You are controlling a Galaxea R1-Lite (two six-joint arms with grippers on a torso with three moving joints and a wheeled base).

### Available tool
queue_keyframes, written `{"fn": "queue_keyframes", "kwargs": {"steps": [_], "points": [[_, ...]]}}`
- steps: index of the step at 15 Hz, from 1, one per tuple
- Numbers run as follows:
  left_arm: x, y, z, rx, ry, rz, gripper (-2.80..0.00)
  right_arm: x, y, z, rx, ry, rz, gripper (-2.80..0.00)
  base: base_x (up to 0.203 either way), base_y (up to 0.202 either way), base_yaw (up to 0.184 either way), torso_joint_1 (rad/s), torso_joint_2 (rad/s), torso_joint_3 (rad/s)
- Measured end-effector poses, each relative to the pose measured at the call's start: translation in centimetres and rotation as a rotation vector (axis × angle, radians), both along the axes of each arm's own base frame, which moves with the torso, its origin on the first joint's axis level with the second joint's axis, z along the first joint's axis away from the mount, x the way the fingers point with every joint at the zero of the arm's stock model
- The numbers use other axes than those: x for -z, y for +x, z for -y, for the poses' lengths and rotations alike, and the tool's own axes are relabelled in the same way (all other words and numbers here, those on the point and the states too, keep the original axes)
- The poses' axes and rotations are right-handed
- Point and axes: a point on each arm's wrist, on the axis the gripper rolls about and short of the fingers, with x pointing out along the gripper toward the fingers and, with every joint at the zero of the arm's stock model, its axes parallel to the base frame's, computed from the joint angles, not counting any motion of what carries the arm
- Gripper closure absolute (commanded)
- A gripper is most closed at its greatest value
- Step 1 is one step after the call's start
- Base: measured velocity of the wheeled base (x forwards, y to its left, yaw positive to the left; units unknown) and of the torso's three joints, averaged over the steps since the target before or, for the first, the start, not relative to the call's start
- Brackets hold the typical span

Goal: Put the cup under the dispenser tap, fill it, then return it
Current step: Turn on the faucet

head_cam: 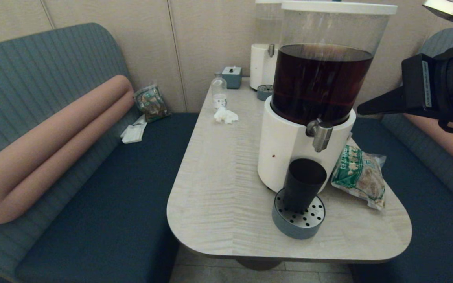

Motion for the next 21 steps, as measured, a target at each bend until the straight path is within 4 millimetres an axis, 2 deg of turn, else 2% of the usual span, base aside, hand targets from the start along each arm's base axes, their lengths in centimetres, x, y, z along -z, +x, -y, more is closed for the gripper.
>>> {"fn": "queue_keyframes", "kwargs": {"steps": [3, 7, 13, 21], "points": [[0.0, 0.0, 0.0, -0.001, 0.0, 0.0, 0.0, -0.4, 0.2, -0.3, -0.003, 0.033, -0.075, 0.0, 0.0, 0.0, 0.0, 0.0, 0.0, 0.0], [0.0, 0.0, 0.0, 0.001, 0.0, 0.0, 0.0, 0.5, 2.2, -1.6, 0.019, 0.006, -0.109, 0.0, 0.0, 0.0, 0.0, 0.0, 0.0, 0.0], [0.0, 0.0, 0.0, 0.001, 0.001, 0.0, 0.0, 1.7, 4.8, -2.9, 0.081, -0.048, -0.072, 0.0, 0.0, 0.0, 0.0, 0.0, 0.0, 0.0], [0.0, 0.0, 0.0, 0.001, 0.001, 0.0, 0.0, 2.6, 7.1, -2.7, 0.194, -0.116, -0.029, 0.0, 0.0, 0.0, 0.0, 0.0, 0.0, 0.0]]}}
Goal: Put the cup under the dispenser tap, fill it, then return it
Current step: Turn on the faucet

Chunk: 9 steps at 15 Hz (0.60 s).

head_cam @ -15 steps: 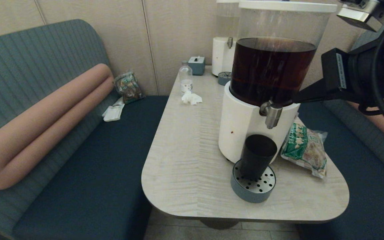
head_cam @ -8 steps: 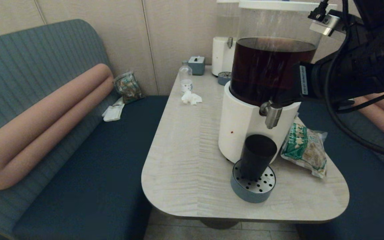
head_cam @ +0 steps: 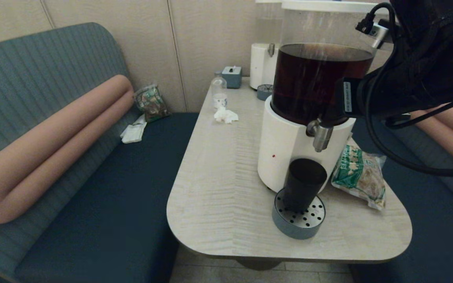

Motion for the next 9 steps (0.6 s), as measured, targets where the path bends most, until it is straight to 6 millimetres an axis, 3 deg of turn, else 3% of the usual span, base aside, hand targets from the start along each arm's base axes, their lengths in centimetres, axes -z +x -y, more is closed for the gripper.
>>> {"fn": "queue_keyframes", "kwargs": {"steps": [9], "points": [[0.0, 0.0, 0.0, 0.0, 0.0, 0.0, 0.0, 1.0, 1.6, -0.7, 0.008, -0.006, 0.003, 0.0, 0.0, 0.0, 0.0, 0.0, 0.0, 0.0]]}}
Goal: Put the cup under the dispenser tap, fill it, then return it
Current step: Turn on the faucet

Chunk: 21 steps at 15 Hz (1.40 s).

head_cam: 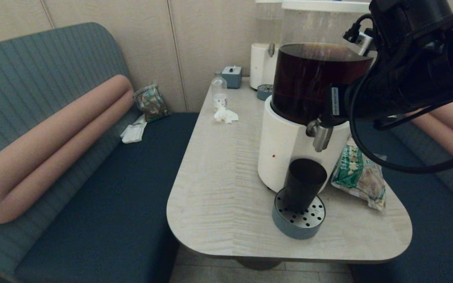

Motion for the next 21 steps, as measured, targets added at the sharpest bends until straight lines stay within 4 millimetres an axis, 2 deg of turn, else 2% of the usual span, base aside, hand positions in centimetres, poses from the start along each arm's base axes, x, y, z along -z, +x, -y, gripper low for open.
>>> {"fn": "queue_keyframes", "kwargs": {"steps": [6, 21], "points": [[0.0, 0.0, 0.0, 0.001, 0.0, 0.0, 0.0, 0.85, 0.79, -0.53, 0.003, -0.01, -0.018, 0.0, 0.0, 0.0, 0.0, 0.0, 0.0, 0.0], [0.0, 0.0, 0.0, 0.0, 0.001, 0.0, 0.0, 0.35, 0.98, -0.83, -0.147, 0.115, -0.027, 0.0, 0.0, 0.0, 0.0, 0.0, 0.0, 0.0]]}}
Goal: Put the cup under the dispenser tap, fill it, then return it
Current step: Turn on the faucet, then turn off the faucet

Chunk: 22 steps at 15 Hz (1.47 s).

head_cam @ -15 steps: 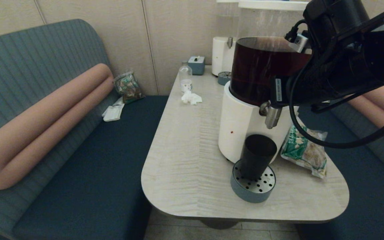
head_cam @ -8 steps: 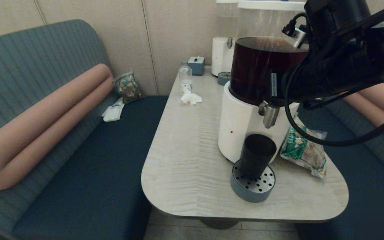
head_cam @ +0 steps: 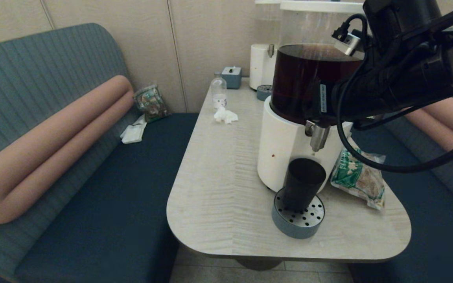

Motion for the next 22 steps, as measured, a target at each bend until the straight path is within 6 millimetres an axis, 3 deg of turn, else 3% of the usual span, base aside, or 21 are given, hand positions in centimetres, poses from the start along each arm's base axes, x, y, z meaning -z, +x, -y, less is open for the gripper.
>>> {"fn": "queue_keyframes", "kwargs": {"steps": [7, 13, 17, 22], "points": [[0.0, 0.0, 0.0, 0.0, 0.0, 0.0, 0.0, -0.1, 0.2, 0.5, 0.026, -0.002, 0.011, 0.0, 0.0, 0.0, 0.0, 0.0, 0.0, 0.0], [0.0, 0.0, 0.0, 0.0, 0.0, 0.0, 0.0, -2.7, -0.6, 2.2, 0.066, 0.065, 0.137, 0.0, 0.0, 0.0, 0.0, 0.0, 0.0, 0.0], [0.0, 0.0, 0.0, 0.0, 0.0, 0.001, 0.0, -3.4, -3.4, 3.9, 0.074, 0.062, 0.139, 0.0, 0.0, 0.0, 0.0, 0.0, 0.0, 0.0], [0.0, 0.0, 0.0, 0.0, -0.001, 0.0, 0.0, -2.7, -9.3, 6.9, 0.064, 0.014, 0.117, 0.0, 0.0, 0.0, 0.0, 0.0, 0.0, 0.0]]}}
